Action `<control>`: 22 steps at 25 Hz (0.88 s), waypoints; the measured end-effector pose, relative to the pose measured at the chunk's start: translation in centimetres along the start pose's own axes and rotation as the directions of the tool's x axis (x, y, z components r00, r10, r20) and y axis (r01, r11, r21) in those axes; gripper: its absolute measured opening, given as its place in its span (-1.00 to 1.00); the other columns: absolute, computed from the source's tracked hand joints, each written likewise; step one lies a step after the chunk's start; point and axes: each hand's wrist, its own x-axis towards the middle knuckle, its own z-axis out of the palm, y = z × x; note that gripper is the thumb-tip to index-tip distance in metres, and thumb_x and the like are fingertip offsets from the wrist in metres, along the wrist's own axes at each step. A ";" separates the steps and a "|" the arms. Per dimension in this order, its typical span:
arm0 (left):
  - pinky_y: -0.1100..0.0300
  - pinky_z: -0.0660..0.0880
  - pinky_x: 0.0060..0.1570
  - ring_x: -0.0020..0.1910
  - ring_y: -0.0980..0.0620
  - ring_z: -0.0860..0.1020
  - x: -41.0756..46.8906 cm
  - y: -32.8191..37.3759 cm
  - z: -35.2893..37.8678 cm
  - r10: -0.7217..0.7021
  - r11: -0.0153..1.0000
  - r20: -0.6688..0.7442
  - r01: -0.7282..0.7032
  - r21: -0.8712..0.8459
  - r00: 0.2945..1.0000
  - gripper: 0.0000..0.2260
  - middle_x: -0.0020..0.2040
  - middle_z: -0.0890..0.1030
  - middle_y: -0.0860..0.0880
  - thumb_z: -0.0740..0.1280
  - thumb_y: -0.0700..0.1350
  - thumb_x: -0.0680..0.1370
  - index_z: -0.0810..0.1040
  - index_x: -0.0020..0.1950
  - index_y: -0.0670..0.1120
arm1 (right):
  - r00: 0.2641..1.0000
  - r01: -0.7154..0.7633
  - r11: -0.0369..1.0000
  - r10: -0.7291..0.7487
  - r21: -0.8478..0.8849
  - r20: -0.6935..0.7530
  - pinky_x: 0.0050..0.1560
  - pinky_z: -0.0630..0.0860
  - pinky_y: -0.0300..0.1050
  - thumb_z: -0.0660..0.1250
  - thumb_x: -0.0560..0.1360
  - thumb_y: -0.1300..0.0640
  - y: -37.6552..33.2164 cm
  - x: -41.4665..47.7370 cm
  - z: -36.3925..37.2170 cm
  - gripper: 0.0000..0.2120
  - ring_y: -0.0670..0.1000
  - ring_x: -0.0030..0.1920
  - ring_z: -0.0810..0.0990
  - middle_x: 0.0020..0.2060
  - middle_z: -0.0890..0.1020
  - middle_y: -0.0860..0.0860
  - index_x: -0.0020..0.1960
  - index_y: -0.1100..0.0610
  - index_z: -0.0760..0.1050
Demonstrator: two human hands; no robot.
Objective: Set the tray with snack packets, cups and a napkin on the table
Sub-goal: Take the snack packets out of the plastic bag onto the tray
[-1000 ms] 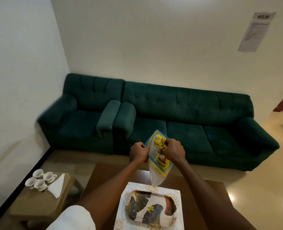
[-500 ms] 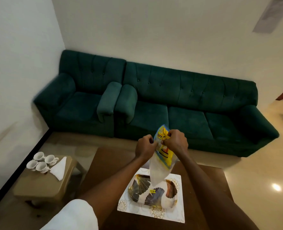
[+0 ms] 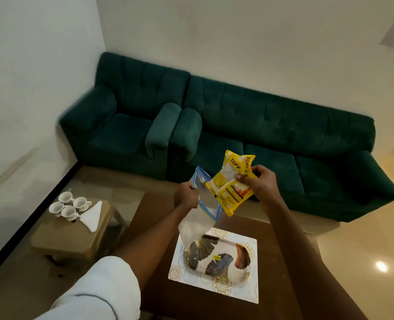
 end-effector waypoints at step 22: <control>-0.13 0.57 0.01 -0.08 -0.15 0.61 2.9 -44.2 -4.3 -0.807 0.523 -0.041 0.680 -0.513 0.590 -0.83 0.06 0.60 -0.18 0.28 -0.31 0.63 0.51 0.20 -0.16 | 0.893 -0.429 0.752 0.435 -0.500 -0.111 -0.01 0.58 0.06 0.55 0.41 -0.01 38.9 -3.2 14.2 -0.73 0.19 -0.06 0.65 -0.16 0.67 0.06 -0.05 0.11 0.55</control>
